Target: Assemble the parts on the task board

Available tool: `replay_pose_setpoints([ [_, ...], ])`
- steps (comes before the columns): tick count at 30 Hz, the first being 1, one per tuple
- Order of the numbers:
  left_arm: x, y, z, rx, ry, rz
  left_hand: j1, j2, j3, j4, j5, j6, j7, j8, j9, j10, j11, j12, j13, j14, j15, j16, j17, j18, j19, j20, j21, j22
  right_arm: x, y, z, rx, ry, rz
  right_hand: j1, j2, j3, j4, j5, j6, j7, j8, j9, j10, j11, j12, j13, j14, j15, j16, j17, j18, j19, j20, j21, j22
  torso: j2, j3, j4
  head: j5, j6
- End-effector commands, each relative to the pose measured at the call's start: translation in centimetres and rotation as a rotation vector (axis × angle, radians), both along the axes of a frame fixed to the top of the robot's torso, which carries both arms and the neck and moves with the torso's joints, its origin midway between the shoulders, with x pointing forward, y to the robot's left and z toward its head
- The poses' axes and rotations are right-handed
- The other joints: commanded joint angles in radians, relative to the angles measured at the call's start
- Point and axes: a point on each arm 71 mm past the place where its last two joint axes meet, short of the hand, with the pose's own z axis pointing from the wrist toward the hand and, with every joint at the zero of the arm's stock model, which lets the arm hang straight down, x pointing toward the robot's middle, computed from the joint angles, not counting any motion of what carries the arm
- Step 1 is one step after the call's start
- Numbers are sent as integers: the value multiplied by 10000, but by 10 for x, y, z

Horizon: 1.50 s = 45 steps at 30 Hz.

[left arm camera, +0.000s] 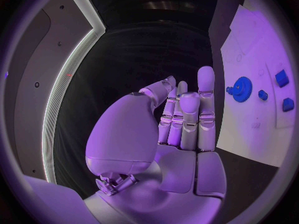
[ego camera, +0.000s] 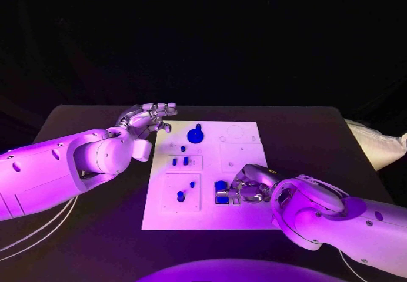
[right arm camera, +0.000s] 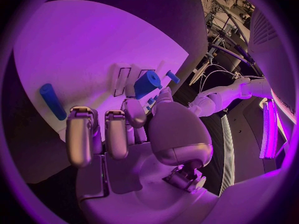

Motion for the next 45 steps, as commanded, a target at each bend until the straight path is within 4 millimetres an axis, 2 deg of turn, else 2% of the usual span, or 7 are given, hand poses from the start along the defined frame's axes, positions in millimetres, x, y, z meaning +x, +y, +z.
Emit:
replay_pose_setpoints([
  [1, -1, -3, 1, -108, -63, -214, -109, 15, -73, 5, 46, -63, 13, 48, 0, -88, -8, 54, 16, -33, 7, -17, -8, 89, -44, 15, -44, -15, 0, 1, 2, -259, -421, 161, -36, -46, -19, -20, -23, -77, 2, -49, 30, -57, -6, -32, 0, 689, 12, -8, 906, -71, 31, -68, -15, 194, 4, 5, 0, -9, 3],
  [7, -1, -3, 1, -117, -45, -247, -109, 15, -73, 5, 46, -63, 13, 48, 0, -88, -8, 54, 16, -33, 7, -17, -8, 89, -44, 15, -44, -15, -1, 2, 3, -313, -536, 308, 1633, -84, 403, -651, 344, -83, -8, -48, 195, 1, -24, -87, 35, 700, 5, 13, 951, -80, 51, -69, 4, 242, 1, 3, 2, -10, 2],
  [13, -1, -3, 1, -130, -36, -280, -109, 15, -73, 5, 46, -63, 13, 48, 0, -88, -8, 54, 16, -33, 7, -17, -8, 89, -44, 15, -44, -15, 0, 6, 3, -513, -747, 506, 2871, 61, 774, -1322, 204, -43, -11, -24, 319, 44, -43, -145, 36, 711, -14, 42, 1007, -96, 82, -83, 44, 319, -1, -1, 5, -15, -16],
  [21, -1, -3, 1, -133, -20, -299, -111, 21, -82, 8, 49, -67, 10, 53, 0, -95, -10, 64, 16, -34, 6, -16, -15, 91, -47, 16, -57, -25, 1, 6, 2, -501, -994, 427, 3138, 240, 949, -1480, 194, 9, -35, -1, 386, 56, -67, -252, -29, 717, -29, 61, 1042, -104, 99, -92, 65, 358, -11, -6, 2, -33, -21],
  [25, -1, -2, 1, -131, -12, -301, -113, 30, -94, 11, 52, -72, 7, 59, 0, -103, -12, 77, 16, -36, 6, -14, -24, 95, -51, 17, -74, -38, -2, 1, 5, -253, -1050, 197, 2676, 285, 817, -1160, 584, 12, -33, -11, 433, 86, -60, -319, -73, 718, -22, 63, 1048, -107, 108, -90, 73, 372, -5, 1, -12, -33, -2],
  [33, -1, -2, 1, -119, -2, -284, -113, 30, -94, 11, 52, -72, 7, 59, 0, -103, -12, 77, 16, -36, 6, -14, -24, 95, -51, 17, -74, -38, -6, -32, 21, 193, -986, -453, 2559, 122, 597, -950, 1375, -330, 70, -255, 428, 45, 19, -341, -20, 700, 27, 15, 984, -80, 43, -76, -14, 245, -17, -4, -25, -166, 18],
  [45, -1, -4, 1, -147, -27, -347, -113, 30, -94, 11, 52, -72, 7, 59, 0, -103, -12, 77, 16, -36, 6, -14, -24, 95, -51, 17, -74, -38, -2, -79, 30, -1383, -1298, -597, 2914, 240, 647, -1010, 1753, -400, 177, -515, 270, -145, 118, -757, -243, 694, 126, 6, 991, -68, 8, 25, -56, 198, -40, 21, -105, -350, 66],
])
